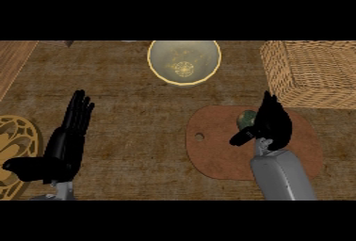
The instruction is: Pick the squash from the cutting board and place it in the basket
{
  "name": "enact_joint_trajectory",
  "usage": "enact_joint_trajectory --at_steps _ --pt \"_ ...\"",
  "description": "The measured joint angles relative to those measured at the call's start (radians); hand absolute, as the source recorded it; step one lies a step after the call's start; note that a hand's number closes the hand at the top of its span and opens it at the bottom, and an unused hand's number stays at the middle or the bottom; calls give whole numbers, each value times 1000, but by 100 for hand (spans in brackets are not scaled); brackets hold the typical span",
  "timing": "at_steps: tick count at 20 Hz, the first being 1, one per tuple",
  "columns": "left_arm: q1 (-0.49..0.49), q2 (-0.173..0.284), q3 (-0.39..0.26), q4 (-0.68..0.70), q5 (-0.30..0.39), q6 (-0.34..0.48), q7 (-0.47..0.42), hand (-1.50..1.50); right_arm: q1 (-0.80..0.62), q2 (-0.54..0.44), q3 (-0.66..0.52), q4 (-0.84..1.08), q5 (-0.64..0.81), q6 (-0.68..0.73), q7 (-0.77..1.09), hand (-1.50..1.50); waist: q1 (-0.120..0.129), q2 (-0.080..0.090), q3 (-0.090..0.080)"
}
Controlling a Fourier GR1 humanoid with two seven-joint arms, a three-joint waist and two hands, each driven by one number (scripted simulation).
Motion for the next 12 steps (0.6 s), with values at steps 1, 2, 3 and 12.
enact_joint_trajectory --at_steps 1,2,3,12 --pt "-16 2 12 17 5 -9 -4 0 0 0 13 18 -2 -15 3 -150 0 0 0" --pt "-13 3 19 14 6 -14 0 0 0 0 16 27 -1 -24 1 -150 0 0 0" --pt "-3 -5 18 24 3 -16 -23 0 -22 0 2 49 -3 -30 0 -150 1 1 0" --pt "-6 -26 41 32 -14 -38 -17 0 3 -4 -36 67 -14 -58 -35 150 -1 0 0"
